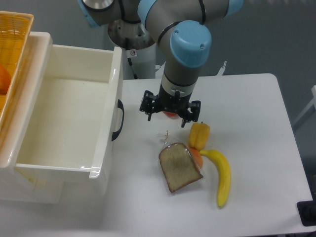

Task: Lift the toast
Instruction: 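Release the red fruit onto the table and move the gripper over the toast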

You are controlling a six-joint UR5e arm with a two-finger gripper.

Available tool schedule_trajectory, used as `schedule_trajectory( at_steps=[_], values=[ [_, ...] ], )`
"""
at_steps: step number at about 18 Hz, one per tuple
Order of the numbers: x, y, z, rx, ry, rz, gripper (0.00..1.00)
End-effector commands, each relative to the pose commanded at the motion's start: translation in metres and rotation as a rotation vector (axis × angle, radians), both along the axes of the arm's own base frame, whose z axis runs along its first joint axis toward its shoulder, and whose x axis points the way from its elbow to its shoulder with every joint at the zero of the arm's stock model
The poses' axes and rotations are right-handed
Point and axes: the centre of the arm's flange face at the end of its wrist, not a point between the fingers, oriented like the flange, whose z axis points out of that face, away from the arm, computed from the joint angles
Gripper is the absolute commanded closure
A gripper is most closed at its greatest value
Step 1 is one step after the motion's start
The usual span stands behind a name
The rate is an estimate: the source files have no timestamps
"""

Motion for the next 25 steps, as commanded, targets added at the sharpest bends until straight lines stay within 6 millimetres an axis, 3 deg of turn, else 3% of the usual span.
schedule_trajectory(
  at_steps=[8,16,21,25],
  values=[
    [-0.006,-0.004,-0.004,0.004,-0.002,-0.02,0.0],
    [-0.023,0.003,-0.065,-0.057,-0.084,0.002,0.0],
    [-0.062,-0.002,-0.108,-0.059,-0.089,0.084,0.0],
    [-0.08,-0.007,-0.119,-0.038,-0.065,0.107,0.0]
  ],
)
